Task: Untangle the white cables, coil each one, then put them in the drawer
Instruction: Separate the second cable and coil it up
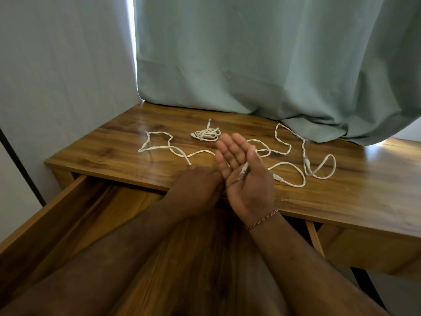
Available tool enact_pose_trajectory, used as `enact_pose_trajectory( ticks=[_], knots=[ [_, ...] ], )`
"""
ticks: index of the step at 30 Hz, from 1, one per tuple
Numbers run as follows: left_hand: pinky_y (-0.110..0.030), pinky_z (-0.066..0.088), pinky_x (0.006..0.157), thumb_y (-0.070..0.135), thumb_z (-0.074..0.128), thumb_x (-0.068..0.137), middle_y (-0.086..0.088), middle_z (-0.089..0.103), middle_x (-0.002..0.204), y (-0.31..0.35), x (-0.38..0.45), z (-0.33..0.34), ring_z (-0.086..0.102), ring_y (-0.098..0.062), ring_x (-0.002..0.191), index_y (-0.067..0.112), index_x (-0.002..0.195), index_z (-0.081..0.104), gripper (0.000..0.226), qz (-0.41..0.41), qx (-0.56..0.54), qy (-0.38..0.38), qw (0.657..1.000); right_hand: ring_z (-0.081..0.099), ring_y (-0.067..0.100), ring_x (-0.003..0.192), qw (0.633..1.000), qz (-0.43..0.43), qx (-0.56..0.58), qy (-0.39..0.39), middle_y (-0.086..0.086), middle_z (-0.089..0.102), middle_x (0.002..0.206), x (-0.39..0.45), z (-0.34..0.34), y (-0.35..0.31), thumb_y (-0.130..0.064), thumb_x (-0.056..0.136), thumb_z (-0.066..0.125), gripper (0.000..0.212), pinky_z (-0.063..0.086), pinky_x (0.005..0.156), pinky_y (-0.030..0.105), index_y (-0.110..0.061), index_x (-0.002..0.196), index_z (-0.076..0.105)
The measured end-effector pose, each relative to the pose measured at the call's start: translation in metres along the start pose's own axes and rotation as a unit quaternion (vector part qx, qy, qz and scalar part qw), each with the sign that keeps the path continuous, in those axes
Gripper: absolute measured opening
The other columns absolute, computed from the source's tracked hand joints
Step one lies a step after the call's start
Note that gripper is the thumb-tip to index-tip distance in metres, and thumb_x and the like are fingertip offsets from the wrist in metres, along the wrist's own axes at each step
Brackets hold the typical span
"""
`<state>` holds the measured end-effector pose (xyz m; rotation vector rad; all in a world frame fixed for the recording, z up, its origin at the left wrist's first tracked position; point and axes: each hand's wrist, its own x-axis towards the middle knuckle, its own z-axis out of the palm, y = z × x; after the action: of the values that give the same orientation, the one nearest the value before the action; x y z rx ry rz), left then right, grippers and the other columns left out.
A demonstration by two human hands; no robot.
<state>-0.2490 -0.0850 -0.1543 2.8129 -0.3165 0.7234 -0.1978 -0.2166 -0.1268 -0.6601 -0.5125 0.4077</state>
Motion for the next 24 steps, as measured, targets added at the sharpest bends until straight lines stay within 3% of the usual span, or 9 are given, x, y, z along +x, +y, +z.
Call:
enact_pose_trajectory(
  ticks=[3,7,9,11,13,17,19,21,24],
  knots=[
    [-0.043,0.050,0.086,0.037,0.044,0.101,0.000,0.072,0.096,0.001,0.005,-0.005,0.068,-0.024,0.088,0.021,0.102,0.066,0.027,0.061,0.070,-0.045,0.995,0.059,0.020,0.134,0.998,-0.035,-0.044,0.020,0.009,0.064,0.142,0.005,-0.007,-0.006,-0.026,0.112,0.026,0.045,0.039,0.117,0.037,-0.008,0.146,0.049],
    [-0.038,0.050,0.078,0.042,0.043,0.100,0.002,0.072,0.098,-0.002,0.008,-0.013,0.070,-0.023,0.087,0.025,0.111,0.069,0.033,0.080,0.115,-0.032,0.990,0.062,0.019,0.130,0.964,-0.095,-0.245,0.041,0.010,0.066,0.137,0.012,-0.017,0.000,-0.013,0.110,0.035,0.035,0.043,0.117,0.041,-0.005,0.139,0.053],
    [-0.037,0.049,0.075,0.044,0.042,0.095,0.002,0.072,0.090,-0.003,0.010,-0.021,0.069,-0.024,0.077,0.024,0.100,0.070,0.035,0.080,0.139,-0.022,0.987,0.062,0.016,0.129,0.899,-0.153,-0.411,0.001,0.006,0.066,0.135,0.009,-0.018,0.005,-0.015,0.108,0.040,0.032,0.046,0.114,0.041,-0.009,0.135,0.057],
    [-0.035,0.044,0.070,0.042,0.055,0.089,0.002,0.070,0.078,-0.006,0.011,-0.028,0.066,-0.024,0.066,0.022,0.084,0.067,0.024,0.077,0.156,-0.002,0.985,0.060,0.009,0.127,0.802,-0.207,-0.558,-0.046,0.002,0.066,0.134,0.004,-0.018,0.008,-0.017,0.107,0.043,0.033,0.047,0.109,0.031,-0.011,0.136,0.058],
    [-0.032,0.037,0.063,0.040,0.055,0.084,0.003,0.067,0.069,-0.010,0.012,-0.033,0.063,-0.023,0.058,0.022,0.074,0.066,0.024,0.073,0.180,0.034,0.980,0.059,0.014,0.124,0.712,-0.251,-0.652,-0.075,0.006,0.066,0.130,-0.002,-0.017,0.009,-0.018,0.105,0.043,0.036,0.045,0.105,0.027,-0.009,0.136,0.060],
    [-0.033,0.038,0.065,0.039,0.040,0.089,0.004,0.064,0.070,-0.017,0.012,-0.029,0.063,-0.021,0.063,0.022,0.075,0.068,0.035,0.049,0.192,0.077,0.977,0.065,0.028,0.095,0.542,-0.249,-0.802,-0.030,0.011,0.071,0.099,-0.004,-0.013,0.008,-0.027,0.097,0.038,0.037,0.045,0.088,0.037,-0.006,0.111,0.066],
    [-0.036,0.038,0.072,0.043,0.037,0.099,0.005,0.066,0.078,-0.021,0.011,-0.025,0.064,-0.021,0.072,0.025,0.084,0.069,0.040,0.037,0.221,0.069,0.972,0.066,0.026,0.083,0.502,-0.177,-0.846,-0.022,0.007,0.070,0.088,-0.002,-0.012,0.003,-0.032,0.098,0.036,0.034,0.049,0.077,0.040,-0.013,0.107,0.062],
    [-0.043,0.041,0.088,0.046,0.034,0.107,0.005,0.067,0.086,-0.023,0.009,-0.023,0.063,-0.021,0.083,0.026,0.090,0.069,0.043,0.031,0.257,0.080,0.962,0.065,0.024,0.080,0.493,-0.130,-0.860,-0.032,0.004,0.069,0.085,-0.001,-0.014,-0.002,-0.035,0.101,0.038,0.029,0.050,0.070,0.039,-0.018,0.111,0.059],
    [-0.060,0.025,0.114,0.041,0.043,0.109,0.008,0.067,0.094,-0.027,0.006,-0.020,0.061,-0.021,0.099,0.028,0.095,0.067,0.031,0.021,0.282,0.129,0.951,0.058,0.022,0.069,0.486,-0.124,-0.864,-0.035,-0.001,0.062,0.076,0.000,-0.010,-0.006,-0.045,0.106,0.033,0.033,0.039,0.061,0.035,-0.020,0.101,0.054]
  ],
)
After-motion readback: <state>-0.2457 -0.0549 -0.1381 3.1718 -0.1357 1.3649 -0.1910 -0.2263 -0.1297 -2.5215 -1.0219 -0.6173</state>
